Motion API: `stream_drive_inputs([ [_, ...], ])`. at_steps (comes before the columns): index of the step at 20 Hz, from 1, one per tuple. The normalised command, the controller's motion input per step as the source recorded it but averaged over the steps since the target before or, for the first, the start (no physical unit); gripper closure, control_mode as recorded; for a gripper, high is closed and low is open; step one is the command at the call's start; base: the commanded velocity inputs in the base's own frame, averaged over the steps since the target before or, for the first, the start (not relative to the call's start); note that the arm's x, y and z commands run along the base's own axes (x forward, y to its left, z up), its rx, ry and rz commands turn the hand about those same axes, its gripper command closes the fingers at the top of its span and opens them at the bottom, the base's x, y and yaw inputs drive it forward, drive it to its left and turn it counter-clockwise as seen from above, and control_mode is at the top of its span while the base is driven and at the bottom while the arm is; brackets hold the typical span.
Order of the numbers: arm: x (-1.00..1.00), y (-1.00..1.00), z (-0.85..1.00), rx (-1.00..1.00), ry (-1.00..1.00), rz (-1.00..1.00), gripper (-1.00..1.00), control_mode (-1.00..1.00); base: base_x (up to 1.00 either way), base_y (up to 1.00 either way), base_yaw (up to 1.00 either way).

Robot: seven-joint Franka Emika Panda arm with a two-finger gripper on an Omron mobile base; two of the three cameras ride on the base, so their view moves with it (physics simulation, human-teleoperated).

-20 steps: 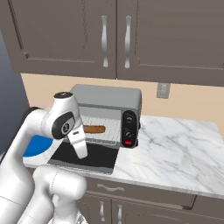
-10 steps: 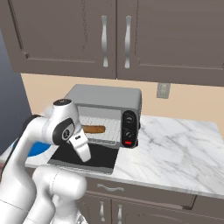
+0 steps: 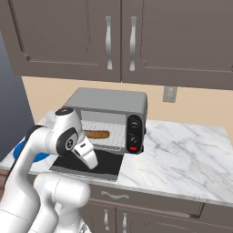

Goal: Pull the toaster oven rack outwards. Pick up the baguette from the plate and place it on the toaster oven rack. Close the toaster oven door fully and set the temperature to the lowest setting.

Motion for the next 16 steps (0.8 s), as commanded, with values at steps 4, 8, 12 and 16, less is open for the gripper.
stream_drive_inputs([
  [4, 0.22, 0.00, -0.12, -0.04, 0.00, 0.09, -1.00, -1.00, 0.00, 0.00, 0.00],
  [8, 0.26, 0.00, -0.11, -0.03, 0.00, 0.08, -1.00, -1.00, 0.00, 0.00, 0.00],
  [12, 0.27, 0.00, -0.11, 0.00, 0.01, 0.08, -1.00, -1.00, 0.00, 0.00, 0.00],
  [16, 0.22, 0.00, -0.07, 0.00, 0.02, 0.06, -1.00, -1.00, 0.00, 0.00, 0.00],
])
